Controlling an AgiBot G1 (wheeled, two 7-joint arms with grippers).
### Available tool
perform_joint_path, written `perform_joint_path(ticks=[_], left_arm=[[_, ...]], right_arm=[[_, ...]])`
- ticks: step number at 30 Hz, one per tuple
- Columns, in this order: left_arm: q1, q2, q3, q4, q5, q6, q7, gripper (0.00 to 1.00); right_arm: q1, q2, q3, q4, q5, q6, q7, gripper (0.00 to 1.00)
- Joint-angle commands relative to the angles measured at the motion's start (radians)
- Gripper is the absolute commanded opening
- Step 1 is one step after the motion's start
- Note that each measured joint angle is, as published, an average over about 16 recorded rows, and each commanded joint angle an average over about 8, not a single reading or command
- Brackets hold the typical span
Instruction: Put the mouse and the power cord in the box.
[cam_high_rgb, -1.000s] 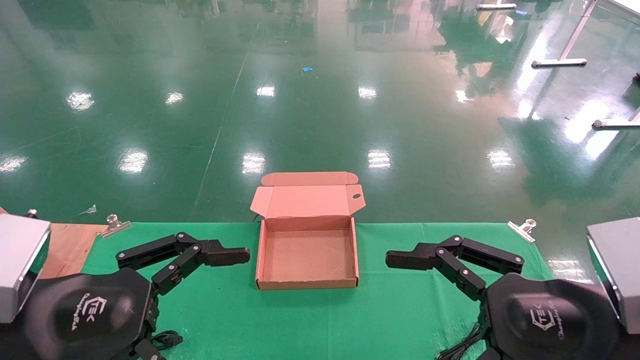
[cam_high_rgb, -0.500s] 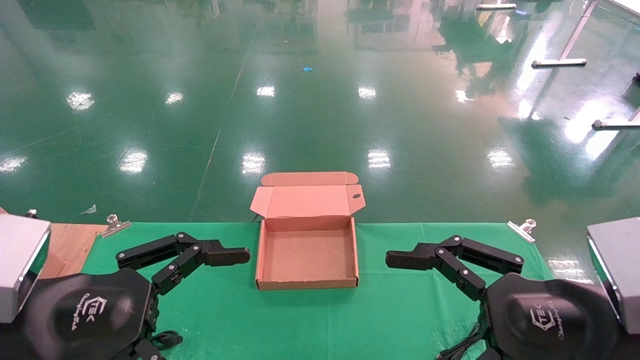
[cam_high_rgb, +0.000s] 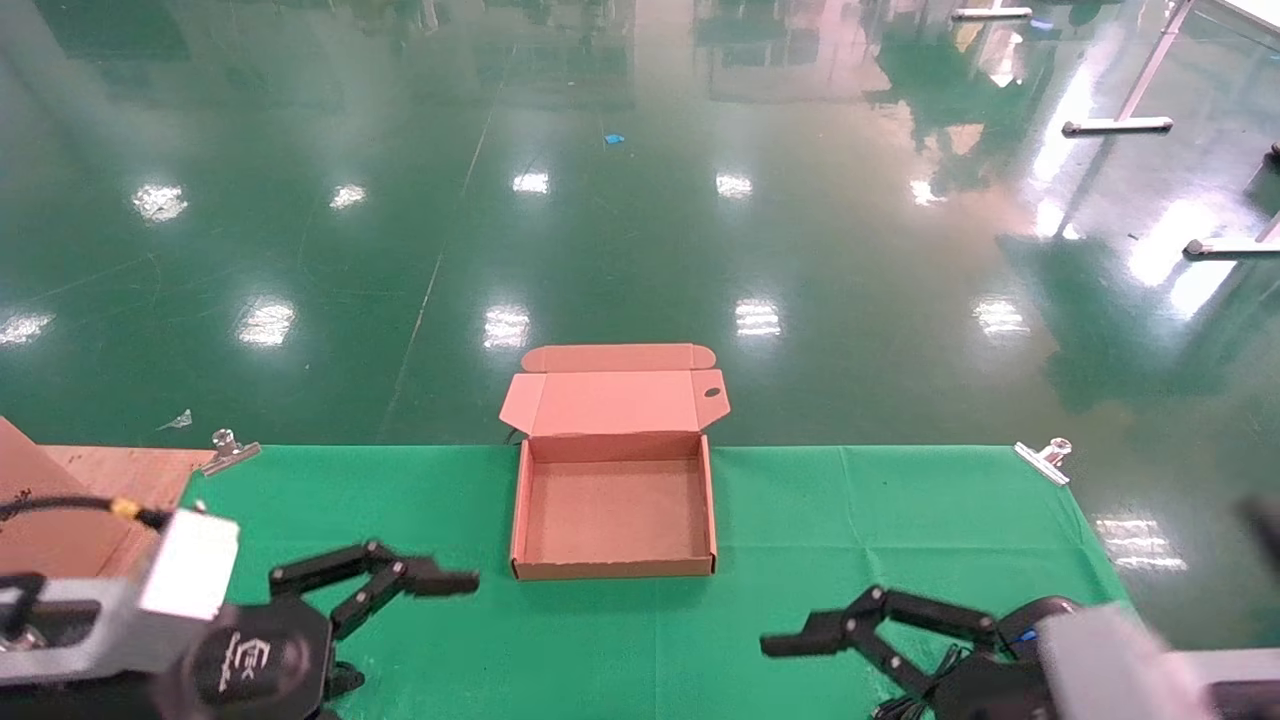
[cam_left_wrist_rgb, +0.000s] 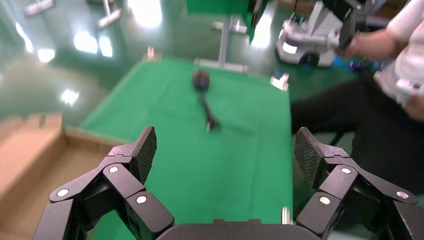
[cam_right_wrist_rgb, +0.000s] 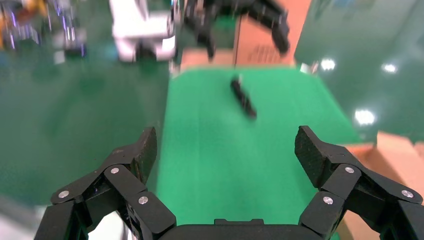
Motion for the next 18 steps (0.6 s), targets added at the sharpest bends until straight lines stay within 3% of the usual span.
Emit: perform_joint_path(ticks=[1,12,18], left_arm=[[-0.003,-0.001,0.018,0.03,0.04,0.009,0.013,1.0],[-0.164,0.026,0.149,0.269,0.342,0.048,0.139,1.0],[-0.296,0.088,0.236,0.467,0.521,0.032,0.257,1.0]], right_arm=[[0.032,-0.007,-0.035,-0.006,-0.072,-0.019,-0.028,1.0],[0.293,-0.128,-0.288,-0.154,-0.559,0.008,-0.235,1.0],[0.357,-0.229,-0.384,-0.287,-0.773,0.069,-0.355,1.0]])
